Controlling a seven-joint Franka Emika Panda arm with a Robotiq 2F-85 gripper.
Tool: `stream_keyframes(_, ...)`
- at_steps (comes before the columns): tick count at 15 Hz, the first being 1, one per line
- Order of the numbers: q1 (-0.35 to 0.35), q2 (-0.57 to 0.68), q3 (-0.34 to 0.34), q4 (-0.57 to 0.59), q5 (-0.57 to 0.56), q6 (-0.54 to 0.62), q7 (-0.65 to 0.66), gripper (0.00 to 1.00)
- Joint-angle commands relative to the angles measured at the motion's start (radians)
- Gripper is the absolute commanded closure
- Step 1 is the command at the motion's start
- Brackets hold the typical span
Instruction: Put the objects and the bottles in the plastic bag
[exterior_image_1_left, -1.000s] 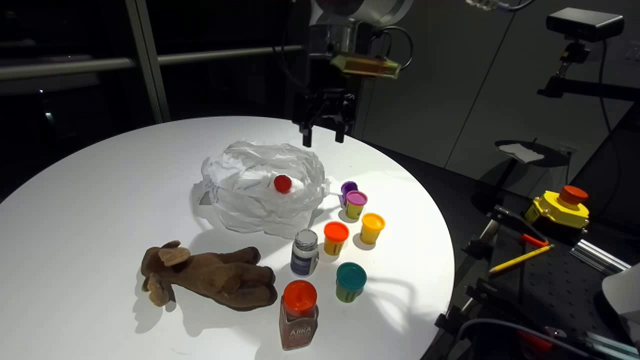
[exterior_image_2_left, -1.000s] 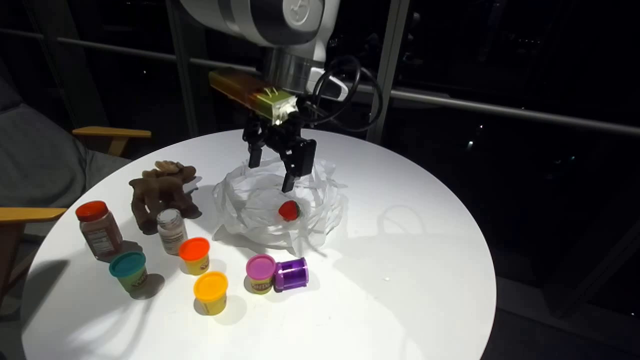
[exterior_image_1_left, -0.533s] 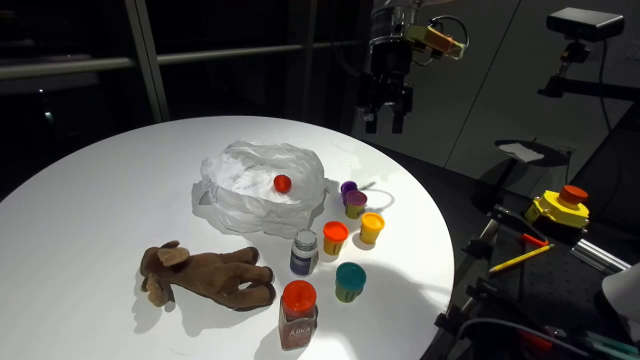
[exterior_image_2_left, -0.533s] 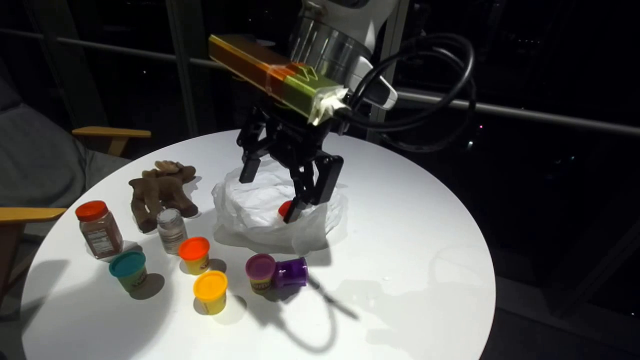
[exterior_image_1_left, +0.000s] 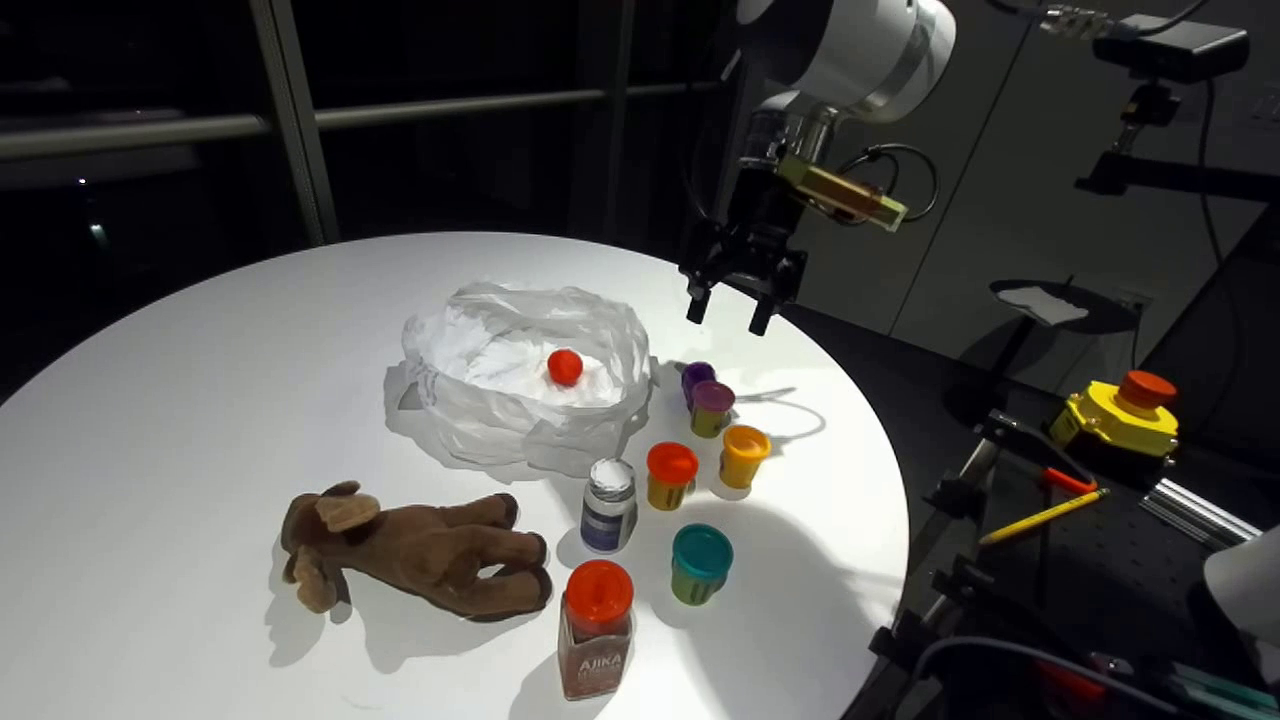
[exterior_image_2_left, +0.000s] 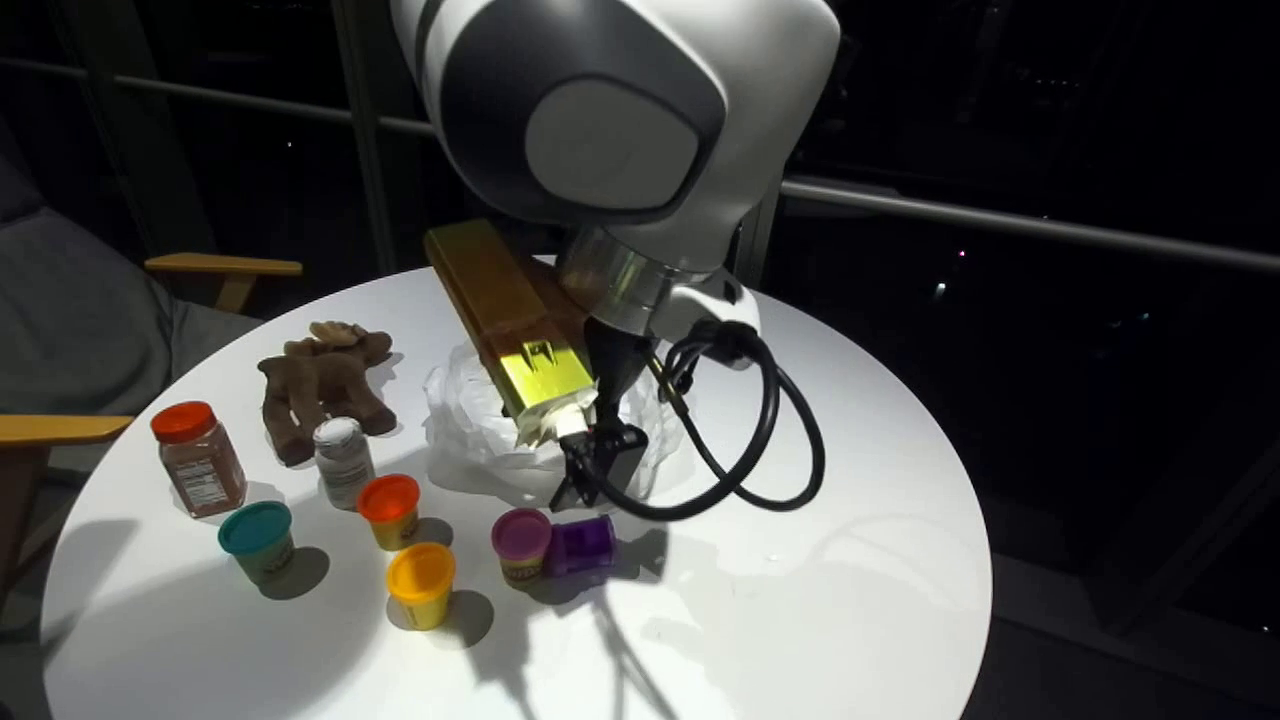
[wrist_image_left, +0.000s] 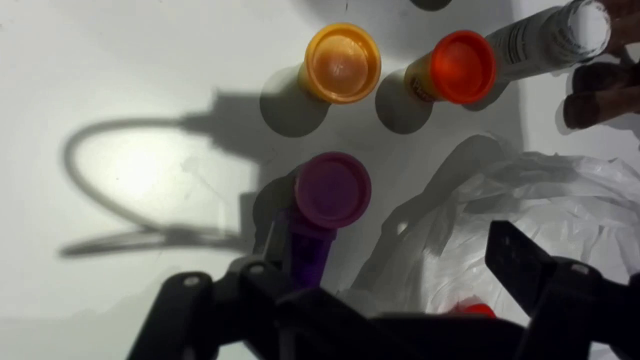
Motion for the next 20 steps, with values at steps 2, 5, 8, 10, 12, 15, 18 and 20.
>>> stream_keyframes(2,-0.014,0.089,0.023,0.025,0.025,0.236,0.015,0.00)
stream_keyframes(5,-0.022,0.118,0.022,0.030,-0.007,0.296,0.049,0.00)
stream_keyframes(8,-0.024,0.151,0.011,0.046,-0.050,0.299,0.089,0.00)
stream_keyframes(10,-0.030,0.176,0.004,0.064,-0.079,0.290,0.114,0.00)
stream_keyframes(12,-0.043,0.197,0.009,0.086,-0.092,0.286,0.125,0.00)
stream_keyframes(15,-0.060,0.230,0.017,0.122,-0.097,0.265,0.137,0.00)
stream_keyframes(18,-0.063,0.264,0.024,0.152,-0.096,0.251,0.148,0.00)
stream_keyframes(20,-0.060,0.282,0.026,0.162,-0.097,0.234,0.161,0.00)
